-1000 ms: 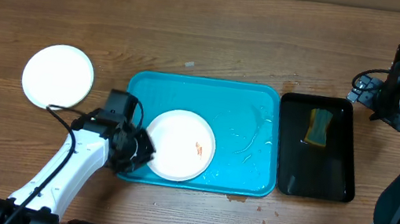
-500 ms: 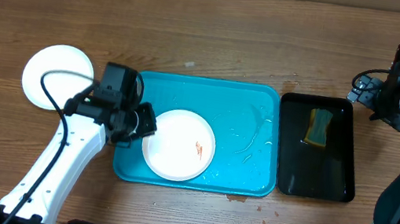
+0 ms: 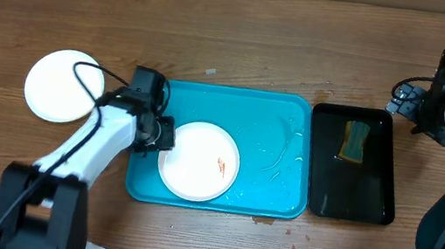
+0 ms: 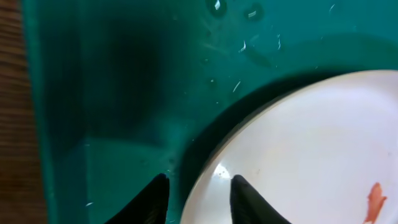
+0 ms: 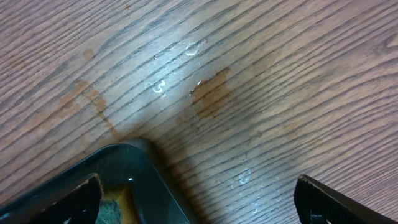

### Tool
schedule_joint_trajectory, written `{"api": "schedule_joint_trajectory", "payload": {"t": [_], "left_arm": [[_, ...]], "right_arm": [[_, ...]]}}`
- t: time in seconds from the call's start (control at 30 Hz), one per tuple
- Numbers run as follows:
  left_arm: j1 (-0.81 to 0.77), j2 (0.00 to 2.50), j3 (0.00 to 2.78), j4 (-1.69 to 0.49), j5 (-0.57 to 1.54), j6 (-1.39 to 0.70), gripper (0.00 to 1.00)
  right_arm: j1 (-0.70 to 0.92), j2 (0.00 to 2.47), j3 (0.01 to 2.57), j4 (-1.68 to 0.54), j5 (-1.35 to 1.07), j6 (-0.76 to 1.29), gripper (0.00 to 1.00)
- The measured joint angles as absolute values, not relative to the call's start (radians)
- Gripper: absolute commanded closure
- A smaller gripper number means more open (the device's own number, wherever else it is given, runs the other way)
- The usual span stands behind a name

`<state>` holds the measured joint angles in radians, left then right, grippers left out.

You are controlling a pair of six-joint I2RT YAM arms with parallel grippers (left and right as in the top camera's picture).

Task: Clean dirty plates on tray and stack at the side
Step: 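Slide the stained white plate rightward to the blue tray's center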

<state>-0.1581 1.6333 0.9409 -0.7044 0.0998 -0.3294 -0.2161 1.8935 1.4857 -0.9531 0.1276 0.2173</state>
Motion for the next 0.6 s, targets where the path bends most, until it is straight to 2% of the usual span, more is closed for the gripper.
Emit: {"api": "schedule_joint_trajectory", "payload": {"t": [0.17, 0.33, 0.43, 0.53, 0.6], "left_arm": [[-0.171, 1.710, 0.941, -0.688, 0.116, -0.307, 0.89], [-0.171, 1.713, 0.941, -0.678, 0.139, -0.315, 0.88], [-0.171, 1.713, 0.941, -0.661, 0.192, -0.362, 0.77], [-0.171, 1.713, 0.941, -0.641, 0.278, -0.440, 0.52], [-0.171, 1.713, 0.941, -0.627, 0.316, -0.472, 0.49]], "right_arm": [[-0.216, 1.893, 1.486, -0.953, 0.128, 0.217, 0.00], [-0.216, 1.893, 1.486, -0.953, 0.128, 0.217, 0.00], [-0.216, 1.893, 1.486, -0.953, 0.128, 0.217, 0.00], [-0.216, 1.893, 1.486, -0.953, 0.128, 0.216, 0.00], [-0.216, 1.893, 1.486, -0.953, 0.128, 0.217, 0.00]]}}
